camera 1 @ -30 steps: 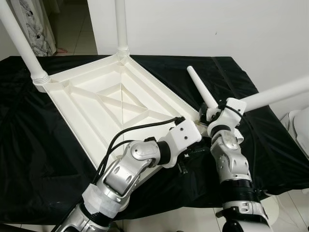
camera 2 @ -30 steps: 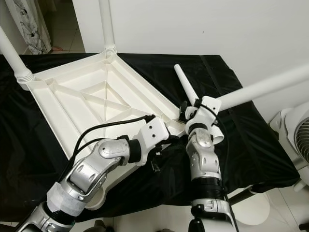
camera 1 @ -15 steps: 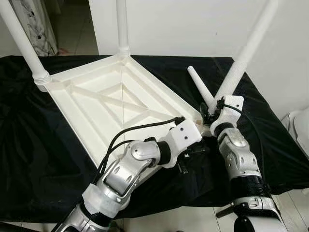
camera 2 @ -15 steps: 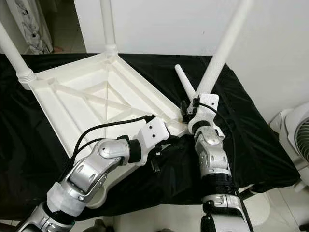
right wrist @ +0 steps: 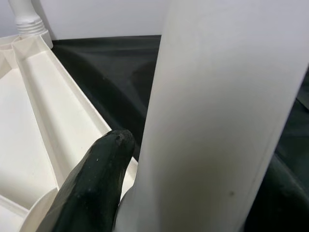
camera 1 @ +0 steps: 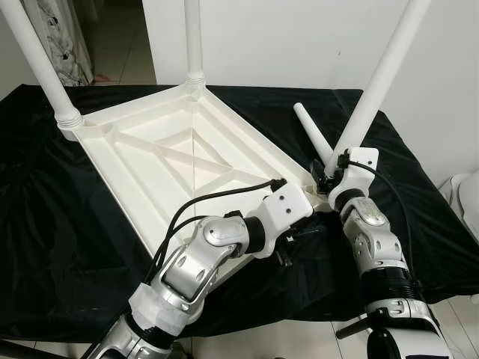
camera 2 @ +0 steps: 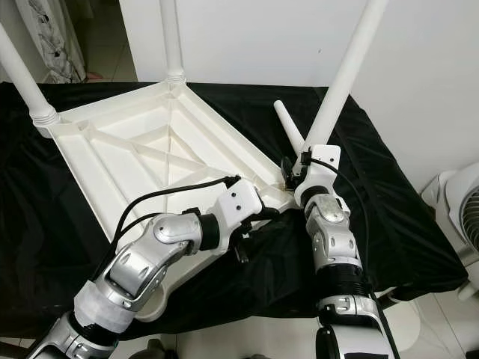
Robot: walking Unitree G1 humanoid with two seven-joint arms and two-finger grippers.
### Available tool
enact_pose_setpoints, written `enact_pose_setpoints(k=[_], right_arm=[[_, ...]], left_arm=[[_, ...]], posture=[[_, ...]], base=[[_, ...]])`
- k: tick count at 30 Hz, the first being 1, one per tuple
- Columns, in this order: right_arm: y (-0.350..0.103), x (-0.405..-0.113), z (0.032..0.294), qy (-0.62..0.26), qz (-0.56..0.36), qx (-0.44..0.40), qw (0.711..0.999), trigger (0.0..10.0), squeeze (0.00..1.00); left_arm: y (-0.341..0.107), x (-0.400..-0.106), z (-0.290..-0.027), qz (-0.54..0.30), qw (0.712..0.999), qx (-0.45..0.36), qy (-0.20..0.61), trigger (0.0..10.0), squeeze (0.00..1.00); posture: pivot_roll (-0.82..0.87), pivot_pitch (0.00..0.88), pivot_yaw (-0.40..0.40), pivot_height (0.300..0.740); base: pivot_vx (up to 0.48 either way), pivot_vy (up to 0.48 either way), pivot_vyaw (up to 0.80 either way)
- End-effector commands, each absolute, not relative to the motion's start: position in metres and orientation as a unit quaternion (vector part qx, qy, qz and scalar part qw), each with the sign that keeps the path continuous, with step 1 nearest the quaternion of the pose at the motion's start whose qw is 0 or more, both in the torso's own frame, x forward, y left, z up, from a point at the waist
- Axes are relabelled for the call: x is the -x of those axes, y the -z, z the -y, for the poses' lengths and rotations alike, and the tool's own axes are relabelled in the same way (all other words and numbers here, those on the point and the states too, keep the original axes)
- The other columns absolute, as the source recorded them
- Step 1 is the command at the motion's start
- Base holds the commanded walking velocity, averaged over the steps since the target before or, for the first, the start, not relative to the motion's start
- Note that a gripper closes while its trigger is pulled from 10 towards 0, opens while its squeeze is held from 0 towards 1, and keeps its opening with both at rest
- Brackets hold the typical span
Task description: Building children table
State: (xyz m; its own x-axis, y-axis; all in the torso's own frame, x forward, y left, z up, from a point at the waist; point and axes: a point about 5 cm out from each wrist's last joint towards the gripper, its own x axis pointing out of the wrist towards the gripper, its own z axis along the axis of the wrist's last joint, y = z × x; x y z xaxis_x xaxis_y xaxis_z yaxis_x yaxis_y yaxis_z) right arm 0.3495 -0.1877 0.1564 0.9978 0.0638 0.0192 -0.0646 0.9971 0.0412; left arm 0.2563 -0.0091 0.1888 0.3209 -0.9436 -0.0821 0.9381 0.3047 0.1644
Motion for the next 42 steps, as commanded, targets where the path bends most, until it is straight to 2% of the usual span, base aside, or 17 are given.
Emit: enact_pose_setpoints(k=[1,11,12,13,14,15,18,22,42], right_arm=[[-0.159,-0.352,0.187,-0.036,0.016,-0.02,0.999,10.0,0.0],[-0.16,-0.353,0.189,-0.033,0.011,-0.012,0.999,10.0,0.0],[-0.167,-0.354,0.191,-0.047,0.036,-0.001,0.998,10.0,0.0],[-0.167,-0.354,0.191,-0.047,0.036,-0.001,0.998,10.0,0.0],[-0.172,-0.352,0.191,-0.068,0.056,0.004,0.996,10.0,0.0],[-0.176,-0.351,0.191,-0.086,0.069,0.01,0.994,10.0,0.0],[-0.179,-0.348,0.189,-0.114,0.084,0.025,0.99,10.0,0.0],[-0.184,-0.342,0.18,-0.159,0.103,0.033,0.981,10.0,0.0],[-0.179,-0.324,0.152,-0.288,0.118,0.048,0.949,10.0,0.0]], left_arm=[[-0.189,-0.26,0.007,0.004,0.818,-0.071,0.571,10.0,1.0],[-0.2,-0.271,0.004,0.01,0.829,-0.057,0.556,10.0,1.0],[-0.206,-0.281,0.003,0.015,0.843,-0.06,0.534,10.0,1.0],[-0.206,-0.281,0.003,0.015,0.843,-0.06,0.534,10.0,1.0],[-0.212,-0.287,0.002,0.011,0.853,-0.044,0.52,10.0,0.73],[-0.216,-0.291,0.002,0.005,0.859,-0.032,0.511,10.0,0.0],[-0.223,-0.296,0.002,-0.018,0.863,-0.004,0.505,10.0,0.0],[-0.24,-0.3,-0.001,-0.008,0.859,0.039,0.51,10.0,0.0],[-0.264,-0.316,-0.008,-0.009,0.871,0.074,0.485,10.0,0.0]], posture=[[0.05,0.023,-0.031,0.74],[0.05,0.024,-0.032,0.74],[0.06,0.025,-0.037,0.74],[0.06,0.025,-0.037,0.74],[0.06,0.024,-0.039,0.74],[0.06,0.023,-0.04,0.74],[0.06,0.023,-0.04,0.74],[0.05,0.012,-0.044,0.74],[0.06,0.0,-0.035,0.74]], base=[[0.0,0.0,0.0],[0.0,0.0,0.0],[0.0,0.0,0.0],[0.0,0.0,0.0],[0.0,0.0,0.0],[0.0,0.0,0.0],[0.0,0.0,0.0],[0.0,0.0,0.0],[0.0,0.0,0.0]])
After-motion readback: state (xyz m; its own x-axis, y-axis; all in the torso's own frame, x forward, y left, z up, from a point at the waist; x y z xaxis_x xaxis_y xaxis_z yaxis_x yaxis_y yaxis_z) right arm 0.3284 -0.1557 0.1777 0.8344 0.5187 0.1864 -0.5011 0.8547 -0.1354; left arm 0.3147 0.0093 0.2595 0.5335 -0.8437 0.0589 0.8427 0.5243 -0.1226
